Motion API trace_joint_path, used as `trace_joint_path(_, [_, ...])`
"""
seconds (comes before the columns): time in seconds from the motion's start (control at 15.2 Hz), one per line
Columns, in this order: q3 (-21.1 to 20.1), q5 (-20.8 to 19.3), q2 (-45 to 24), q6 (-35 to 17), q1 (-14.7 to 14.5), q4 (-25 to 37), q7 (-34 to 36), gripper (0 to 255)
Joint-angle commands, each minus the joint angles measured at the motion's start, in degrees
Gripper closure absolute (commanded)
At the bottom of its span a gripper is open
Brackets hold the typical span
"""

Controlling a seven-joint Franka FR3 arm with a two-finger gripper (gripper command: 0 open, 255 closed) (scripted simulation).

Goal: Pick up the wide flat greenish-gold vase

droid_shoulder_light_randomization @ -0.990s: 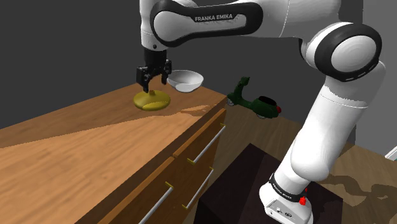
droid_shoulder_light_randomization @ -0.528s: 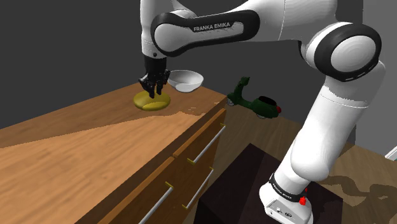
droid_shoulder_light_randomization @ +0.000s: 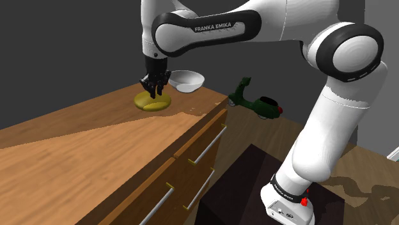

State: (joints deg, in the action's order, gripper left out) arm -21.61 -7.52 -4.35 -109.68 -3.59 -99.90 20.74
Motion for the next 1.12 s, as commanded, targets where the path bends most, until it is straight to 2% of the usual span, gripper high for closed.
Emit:
trace_joint_path(0.0, [0.0,0.04,-0.02,0.78,0.0,0.74,-0.09,255])
trace_joint_path(0.92, [-0.28,-0.16,-1.19,11.89,-0.46,12.95,-0.81,255])
trace_joint_path(1.06, [-0.29,-0.16,-1.22,12.02,-0.47,13.1,-0.82,255])
